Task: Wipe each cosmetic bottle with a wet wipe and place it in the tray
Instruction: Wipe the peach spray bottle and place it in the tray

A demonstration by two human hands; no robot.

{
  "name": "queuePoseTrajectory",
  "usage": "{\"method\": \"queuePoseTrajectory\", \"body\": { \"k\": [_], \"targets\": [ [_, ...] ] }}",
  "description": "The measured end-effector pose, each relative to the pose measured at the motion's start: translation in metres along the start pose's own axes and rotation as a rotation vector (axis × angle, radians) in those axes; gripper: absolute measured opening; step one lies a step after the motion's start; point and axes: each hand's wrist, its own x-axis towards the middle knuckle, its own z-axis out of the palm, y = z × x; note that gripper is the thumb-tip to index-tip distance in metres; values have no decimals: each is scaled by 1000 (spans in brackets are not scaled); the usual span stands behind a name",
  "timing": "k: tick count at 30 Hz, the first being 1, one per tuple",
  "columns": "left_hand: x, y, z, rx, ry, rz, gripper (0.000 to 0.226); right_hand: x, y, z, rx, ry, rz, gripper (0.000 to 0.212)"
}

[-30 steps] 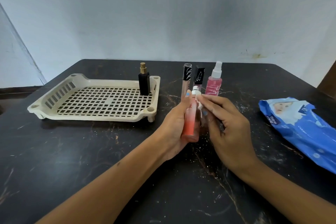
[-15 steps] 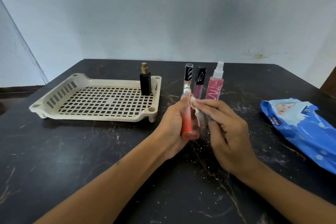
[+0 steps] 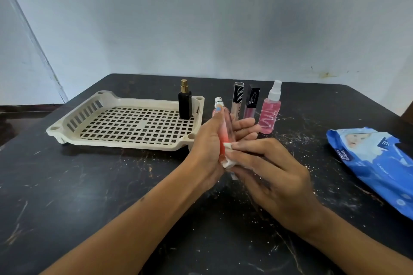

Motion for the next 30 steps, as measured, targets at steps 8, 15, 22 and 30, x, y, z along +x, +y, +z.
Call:
{"method": "queuePoseTrajectory", "body": {
  "k": [8,15,22,30],
  "targets": [
    [-12,-2,9,1,-27,-3,36,0,0,-3,-59,57,-4,19],
    [-14,1,11,-8,4,15,24,-2,1,-6,-77,82,2,20],
    [-12,25,6,462,48,278,21,0,4,-6,-40,62,101,20],
    [8,78,-49,924,306,544,21,2,7,-6,52,39,183,20]
  ]
}}
